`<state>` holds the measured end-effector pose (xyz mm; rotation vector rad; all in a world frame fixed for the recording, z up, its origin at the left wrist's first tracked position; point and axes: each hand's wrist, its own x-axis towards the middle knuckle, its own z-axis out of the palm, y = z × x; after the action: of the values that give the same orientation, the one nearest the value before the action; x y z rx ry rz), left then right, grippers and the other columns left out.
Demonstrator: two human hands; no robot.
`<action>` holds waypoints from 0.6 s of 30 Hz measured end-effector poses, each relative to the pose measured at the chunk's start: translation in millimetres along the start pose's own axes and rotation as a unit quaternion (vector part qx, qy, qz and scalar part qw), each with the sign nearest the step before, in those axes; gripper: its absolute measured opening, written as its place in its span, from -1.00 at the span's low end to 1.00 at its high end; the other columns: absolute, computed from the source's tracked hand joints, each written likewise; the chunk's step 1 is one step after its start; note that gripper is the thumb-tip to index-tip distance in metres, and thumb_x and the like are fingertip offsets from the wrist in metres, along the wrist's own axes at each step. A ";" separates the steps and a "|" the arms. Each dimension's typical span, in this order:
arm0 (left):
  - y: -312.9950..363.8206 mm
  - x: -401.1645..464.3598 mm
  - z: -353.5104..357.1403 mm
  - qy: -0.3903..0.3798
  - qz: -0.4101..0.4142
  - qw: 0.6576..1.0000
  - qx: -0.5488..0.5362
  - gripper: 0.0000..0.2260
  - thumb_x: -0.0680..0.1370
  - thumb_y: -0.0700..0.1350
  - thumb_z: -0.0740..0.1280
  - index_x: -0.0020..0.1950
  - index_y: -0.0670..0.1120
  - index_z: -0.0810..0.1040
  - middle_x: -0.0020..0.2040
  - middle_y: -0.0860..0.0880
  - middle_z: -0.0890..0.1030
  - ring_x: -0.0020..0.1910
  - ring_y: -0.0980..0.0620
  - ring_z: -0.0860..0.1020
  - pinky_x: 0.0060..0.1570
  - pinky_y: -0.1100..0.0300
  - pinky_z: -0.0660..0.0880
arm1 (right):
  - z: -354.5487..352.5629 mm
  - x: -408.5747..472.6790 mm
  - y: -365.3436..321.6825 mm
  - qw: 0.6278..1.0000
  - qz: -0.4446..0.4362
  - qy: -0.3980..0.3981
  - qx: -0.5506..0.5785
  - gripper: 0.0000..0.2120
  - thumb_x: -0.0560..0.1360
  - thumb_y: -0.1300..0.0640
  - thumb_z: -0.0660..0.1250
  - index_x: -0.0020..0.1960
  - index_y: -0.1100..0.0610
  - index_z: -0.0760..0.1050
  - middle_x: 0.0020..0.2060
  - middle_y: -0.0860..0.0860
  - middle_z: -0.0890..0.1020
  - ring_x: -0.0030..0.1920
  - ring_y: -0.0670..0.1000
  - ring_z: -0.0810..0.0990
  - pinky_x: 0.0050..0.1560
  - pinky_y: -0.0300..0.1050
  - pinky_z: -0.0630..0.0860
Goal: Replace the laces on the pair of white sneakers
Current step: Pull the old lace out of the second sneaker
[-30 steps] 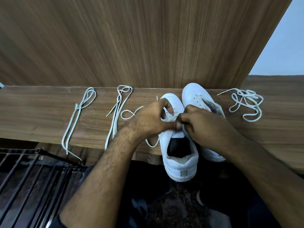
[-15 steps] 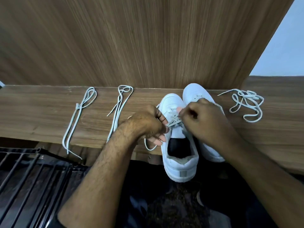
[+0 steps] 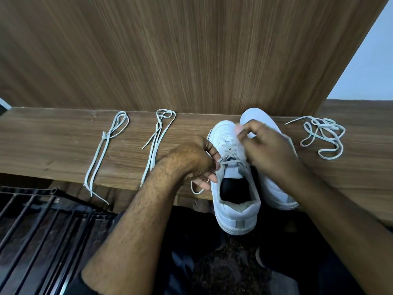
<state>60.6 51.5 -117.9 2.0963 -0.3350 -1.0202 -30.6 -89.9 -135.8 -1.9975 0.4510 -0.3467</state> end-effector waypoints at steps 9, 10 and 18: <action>-2.1 -0.5 -2.0 -0.002 -0.001 1.000 -0.004 -0.83 0.60 -0.41 0.22 -0.02 -0.19 0.54 -0.18 -0.10 0.58 -0.34 0.01 0.66 -0.39 0.08 0.63 | 16.0 -0.4 11.4 0.969 -0.128 -0.074 -0.198 -0.80 0.61 0.03 0.30 -0.18 0.00 0.55 -0.15 0.01 0.50 -0.07 -0.02 0.52 -0.04 0.03 0.45; -1.9 -0.9 -1.9 -0.003 0.001 1.000 -0.003 -0.81 0.60 -0.42 0.21 -0.05 -0.18 0.52 -0.18 -0.09 0.57 -0.36 0.02 0.65 -0.39 0.08 0.63 | 15.3 -2.7 4.9 0.995 -0.065 -0.078 -0.014 -0.76 0.63 0.02 0.27 -0.19 0.00 0.55 -0.17 0.06 0.56 -0.10 -0.04 0.55 -0.03 0.06 0.51; -2.4 -1.3 -1.9 -0.006 0.004 1.000 0.002 -0.81 0.60 -0.42 0.21 0.01 -0.16 0.52 -0.16 -0.10 0.58 -0.32 -0.03 0.66 -0.37 0.06 0.64 | -1.2 -4.8 -1.5 0.942 -0.144 -0.037 -0.302 -0.80 0.59 -0.14 0.29 -0.09 -0.03 0.52 -0.23 -0.08 0.52 -0.23 -0.07 0.47 -0.16 -0.12 0.31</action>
<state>61.0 54.8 -118.2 2.0908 -0.3516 -1.0296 -35.1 -88.0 -134.2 -2.6792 0.2263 -0.3368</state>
